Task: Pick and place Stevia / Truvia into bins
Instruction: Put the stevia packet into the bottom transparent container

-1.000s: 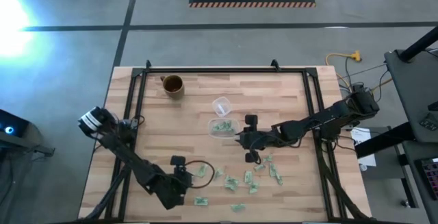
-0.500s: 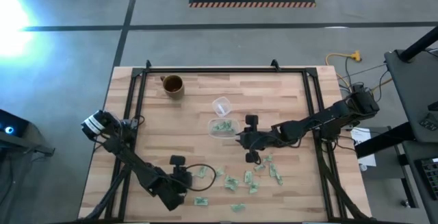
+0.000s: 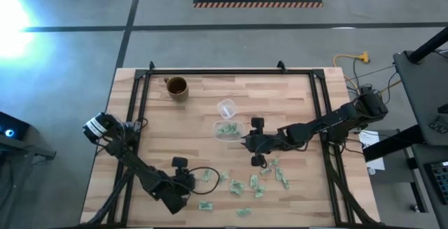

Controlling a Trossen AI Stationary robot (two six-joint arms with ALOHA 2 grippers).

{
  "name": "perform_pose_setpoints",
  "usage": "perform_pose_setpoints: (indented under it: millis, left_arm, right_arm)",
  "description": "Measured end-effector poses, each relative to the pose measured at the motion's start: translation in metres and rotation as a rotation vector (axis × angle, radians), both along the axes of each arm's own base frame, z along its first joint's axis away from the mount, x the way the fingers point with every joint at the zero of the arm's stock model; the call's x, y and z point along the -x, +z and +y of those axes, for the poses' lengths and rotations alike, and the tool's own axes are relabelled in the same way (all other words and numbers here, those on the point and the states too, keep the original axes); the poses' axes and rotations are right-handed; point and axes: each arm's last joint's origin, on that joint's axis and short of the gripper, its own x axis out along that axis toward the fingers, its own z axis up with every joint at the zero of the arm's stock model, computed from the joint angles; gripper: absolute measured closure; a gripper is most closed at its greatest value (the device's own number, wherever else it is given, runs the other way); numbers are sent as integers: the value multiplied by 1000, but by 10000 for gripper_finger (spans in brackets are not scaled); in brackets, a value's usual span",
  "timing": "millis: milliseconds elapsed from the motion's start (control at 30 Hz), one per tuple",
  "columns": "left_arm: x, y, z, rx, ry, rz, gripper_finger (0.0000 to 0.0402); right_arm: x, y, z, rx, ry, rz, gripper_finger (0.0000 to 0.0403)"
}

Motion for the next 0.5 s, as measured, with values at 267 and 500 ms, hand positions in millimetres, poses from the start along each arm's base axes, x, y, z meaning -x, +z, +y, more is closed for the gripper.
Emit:
perform_pose_setpoints:
  millis: [267,500]
  left_arm:
    - [2,-1,1,-13,-2,18,347]
    - [2,-1,2,-29,-14,28,398]
  right_arm:
    - [0,0,0,0,0,0,329]
    - [0,0,0,-2,-2,-1,328]
